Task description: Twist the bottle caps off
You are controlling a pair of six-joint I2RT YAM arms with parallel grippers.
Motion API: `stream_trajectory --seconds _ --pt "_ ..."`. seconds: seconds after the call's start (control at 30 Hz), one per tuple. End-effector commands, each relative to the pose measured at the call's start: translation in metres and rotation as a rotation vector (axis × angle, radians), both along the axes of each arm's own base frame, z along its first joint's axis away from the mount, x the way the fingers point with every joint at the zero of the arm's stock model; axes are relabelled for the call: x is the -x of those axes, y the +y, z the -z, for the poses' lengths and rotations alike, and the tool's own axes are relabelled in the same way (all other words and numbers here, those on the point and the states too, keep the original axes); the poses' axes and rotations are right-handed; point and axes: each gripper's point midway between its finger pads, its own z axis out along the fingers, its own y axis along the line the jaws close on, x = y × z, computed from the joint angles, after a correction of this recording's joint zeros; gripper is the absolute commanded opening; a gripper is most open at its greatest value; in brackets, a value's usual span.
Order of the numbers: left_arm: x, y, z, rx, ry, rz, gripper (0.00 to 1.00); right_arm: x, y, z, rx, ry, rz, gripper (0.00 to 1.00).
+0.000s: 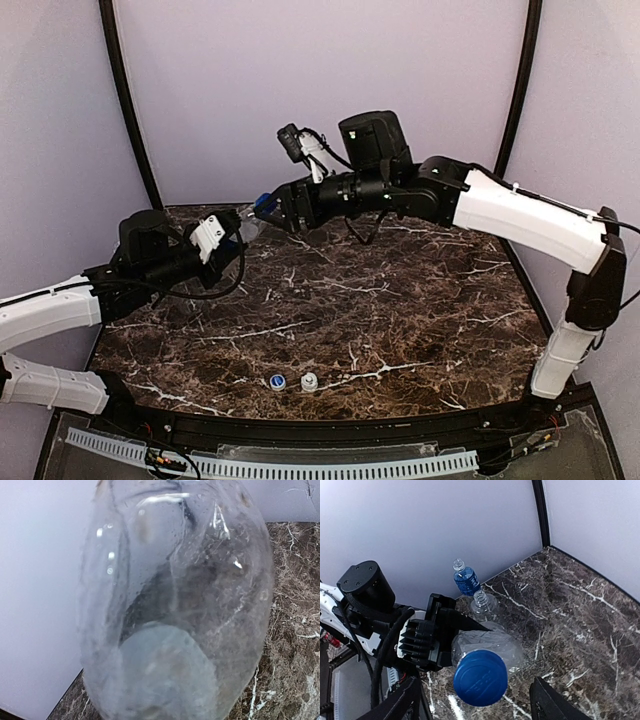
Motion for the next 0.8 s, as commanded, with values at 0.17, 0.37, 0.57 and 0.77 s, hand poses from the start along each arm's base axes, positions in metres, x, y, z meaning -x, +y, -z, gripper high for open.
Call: stream_trajectory --seconds 0.17,0.37,0.57,0.77 --pt "-0.001 0.0 0.0 0.002 -0.019 -0.005 0.26 0.007 0.015 -0.007 -0.008 0.017 0.033 0.45" --pt "0.003 -0.001 0.003 -0.006 -0.012 0.012 0.26 -0.002 0.016 -0.006 0.003 -0.003 0.065 0.4" --pt "0.005 -0.001 0.004 -0.008 -0.012 0.022 0.26 -0.005 0.023 -0.002 0.022 -0.009 0.056 0.42" --pt "0.005 -0.001 0.004 -0.007 -0.012 0.02 0.26 -0.004 0.022 0.002 0.041 -0.016 0.047 0.02"
